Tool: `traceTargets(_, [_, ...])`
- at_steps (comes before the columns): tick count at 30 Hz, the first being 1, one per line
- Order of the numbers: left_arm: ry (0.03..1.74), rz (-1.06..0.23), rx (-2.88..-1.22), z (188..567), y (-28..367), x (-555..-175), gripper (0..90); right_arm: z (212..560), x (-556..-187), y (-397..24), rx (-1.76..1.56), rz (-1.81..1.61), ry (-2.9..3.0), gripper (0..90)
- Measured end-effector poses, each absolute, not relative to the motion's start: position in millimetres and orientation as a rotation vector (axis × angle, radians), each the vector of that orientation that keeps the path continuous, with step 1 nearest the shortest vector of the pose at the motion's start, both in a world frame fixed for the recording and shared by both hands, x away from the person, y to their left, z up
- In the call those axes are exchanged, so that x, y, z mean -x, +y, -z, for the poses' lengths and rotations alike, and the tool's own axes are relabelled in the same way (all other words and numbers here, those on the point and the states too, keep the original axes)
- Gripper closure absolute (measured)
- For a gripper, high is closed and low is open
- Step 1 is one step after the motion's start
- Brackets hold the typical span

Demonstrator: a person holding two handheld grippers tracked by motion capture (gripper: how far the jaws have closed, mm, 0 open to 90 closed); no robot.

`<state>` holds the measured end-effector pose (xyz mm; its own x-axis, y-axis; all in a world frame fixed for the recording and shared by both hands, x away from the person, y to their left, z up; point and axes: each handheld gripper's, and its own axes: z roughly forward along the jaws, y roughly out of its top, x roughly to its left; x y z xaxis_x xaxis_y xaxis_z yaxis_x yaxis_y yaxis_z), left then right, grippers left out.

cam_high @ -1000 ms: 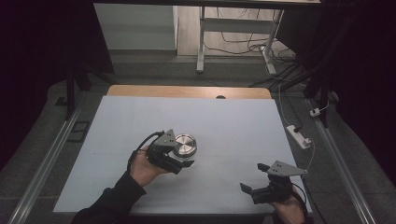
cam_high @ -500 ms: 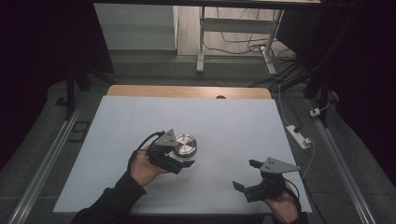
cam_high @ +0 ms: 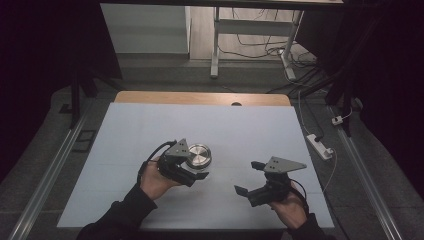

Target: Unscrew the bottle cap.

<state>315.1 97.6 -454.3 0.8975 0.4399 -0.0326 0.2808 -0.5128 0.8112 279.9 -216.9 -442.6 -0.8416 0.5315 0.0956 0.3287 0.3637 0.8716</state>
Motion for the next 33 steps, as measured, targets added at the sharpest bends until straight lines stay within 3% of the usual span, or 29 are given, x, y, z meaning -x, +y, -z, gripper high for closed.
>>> traceTargets(33, [0.511, -0.186, -2.145, 455, 94, -315, 15.5, 406, -318, -113, -0.659, -1.443, 2.491, 0.0])
